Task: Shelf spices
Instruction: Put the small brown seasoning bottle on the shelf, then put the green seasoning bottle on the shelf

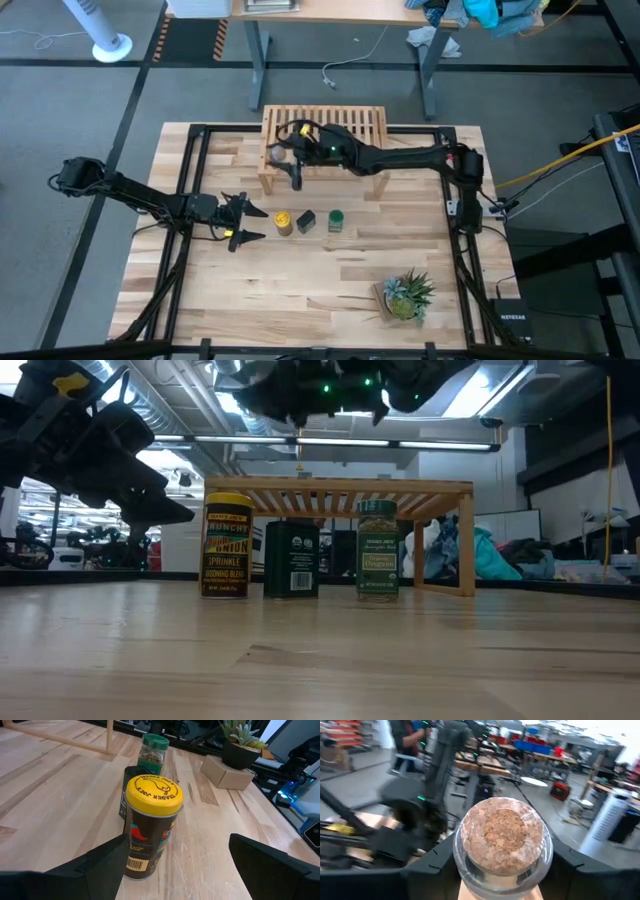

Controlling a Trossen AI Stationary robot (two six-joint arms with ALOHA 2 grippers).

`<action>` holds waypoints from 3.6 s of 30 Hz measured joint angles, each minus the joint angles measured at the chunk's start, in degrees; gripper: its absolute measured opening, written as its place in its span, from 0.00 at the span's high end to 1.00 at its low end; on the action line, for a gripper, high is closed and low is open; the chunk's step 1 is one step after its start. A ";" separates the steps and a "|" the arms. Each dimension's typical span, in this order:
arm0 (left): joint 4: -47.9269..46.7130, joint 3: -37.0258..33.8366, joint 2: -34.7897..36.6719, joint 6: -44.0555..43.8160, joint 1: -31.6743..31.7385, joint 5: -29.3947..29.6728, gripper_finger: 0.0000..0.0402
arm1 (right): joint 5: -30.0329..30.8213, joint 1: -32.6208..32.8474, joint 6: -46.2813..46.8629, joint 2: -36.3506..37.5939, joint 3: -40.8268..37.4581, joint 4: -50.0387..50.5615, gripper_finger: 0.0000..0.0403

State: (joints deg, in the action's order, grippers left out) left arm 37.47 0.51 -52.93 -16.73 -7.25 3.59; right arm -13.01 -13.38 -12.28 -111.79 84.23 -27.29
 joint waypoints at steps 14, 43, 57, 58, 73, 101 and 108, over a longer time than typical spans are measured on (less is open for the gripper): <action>-0.80 0.00 0.00 0.00 -0.02 0.16 0.17 | 4.63 -3.63 3.35 -4.92 0.09 -3.47 0.52; -0.89 0.00 0.00 -0.86 -0.01 0.20 0.17 | 10.06 -3.61 6.00 -7.13 0.07 2.06 0.50; -0.89 0.00 0.00 -0.85 -0.01 0.20 0.17 | 10.05 -3.57 6.00 -7.10 0.07 1.21 0.49; -0.89 0.00 0.00 -0.80 -0.01 0.20 0.17 | 10.05 -3.57 6.01 -7.10 0.07 1.23 0.48; -0.96 0.00 0.02 -0.68 -0.02 0.20 0.17 | 6.86 -3.50 6.03 -7.10 3.41 0.54 0.48; -3.54 0.00 0.02 2.23 0.00 0.19 0.17 | 7.89 3.97 0.32 18.06 18.16 66.95 0.48; -3.56 0.00 0.02 4.12 -0.01 -0.41 0.17 | 26.18 14.56 9.71 20.33 18.06 84.38 0.48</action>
State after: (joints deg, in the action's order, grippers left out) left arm 33.91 0.51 -52.90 -12.61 -7.26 3.18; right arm 13.17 1.18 -2.57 -91.46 102.29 57.08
